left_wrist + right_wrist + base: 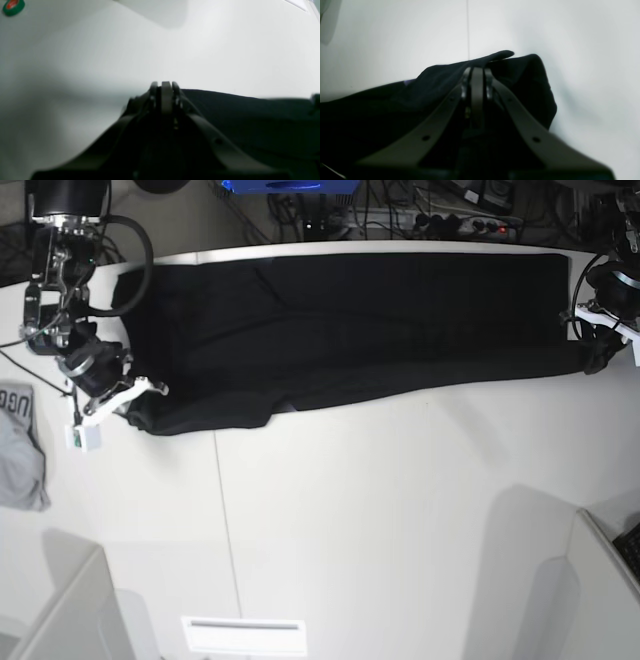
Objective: Fold the T-shirt properly
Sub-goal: 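Lift the hem with both grippers and fold it toward the collar edge, then lay the hem down over the collar edge and open both grippers, then lower both grippers to the ends of the folded strip and grasp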
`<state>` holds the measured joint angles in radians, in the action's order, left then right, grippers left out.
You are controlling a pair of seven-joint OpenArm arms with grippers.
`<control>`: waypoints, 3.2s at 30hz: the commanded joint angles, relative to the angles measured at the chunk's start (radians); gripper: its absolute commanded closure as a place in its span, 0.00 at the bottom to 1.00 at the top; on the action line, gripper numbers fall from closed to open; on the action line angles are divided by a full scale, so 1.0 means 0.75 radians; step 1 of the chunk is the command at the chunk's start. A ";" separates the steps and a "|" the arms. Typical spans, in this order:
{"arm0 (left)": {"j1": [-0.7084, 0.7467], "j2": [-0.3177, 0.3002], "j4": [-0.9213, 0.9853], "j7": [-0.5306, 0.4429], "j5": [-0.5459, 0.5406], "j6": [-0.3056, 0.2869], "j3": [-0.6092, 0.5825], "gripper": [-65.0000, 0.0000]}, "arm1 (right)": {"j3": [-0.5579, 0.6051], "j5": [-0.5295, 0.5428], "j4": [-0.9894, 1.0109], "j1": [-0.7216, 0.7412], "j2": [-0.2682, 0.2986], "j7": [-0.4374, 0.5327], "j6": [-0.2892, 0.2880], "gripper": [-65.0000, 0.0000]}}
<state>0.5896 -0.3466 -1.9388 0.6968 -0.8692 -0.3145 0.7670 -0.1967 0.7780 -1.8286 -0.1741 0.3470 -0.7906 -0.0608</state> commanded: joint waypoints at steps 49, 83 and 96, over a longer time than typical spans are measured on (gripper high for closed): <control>0.234 0.038 0.008 -0.030 0.190 -0.103 0.059 1.00 | -0.246 0.003 -0.155 -0.309 -0.140 -0.223 -0.014 1.00; 0.136 0.148 0.100 -0.032 0.239 -0.255 0.132 0.86 | -0.173 0.001 -0.198 -0.440 -0.134 0.212 -0.172 1.00; -0.065 0.146 0.448 -0.032 0.395 -0.255 0.073 1.00 | -0.142 -0.001 0.174 -0.264 -0.134 0.122 -0.147 1.00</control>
<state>0.5362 -0.2249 -1.5890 0.6930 -0.5522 -0.4984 0.8173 -0.3000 0.7666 -1.6794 -0.3756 0.2333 -0.7147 -0.1658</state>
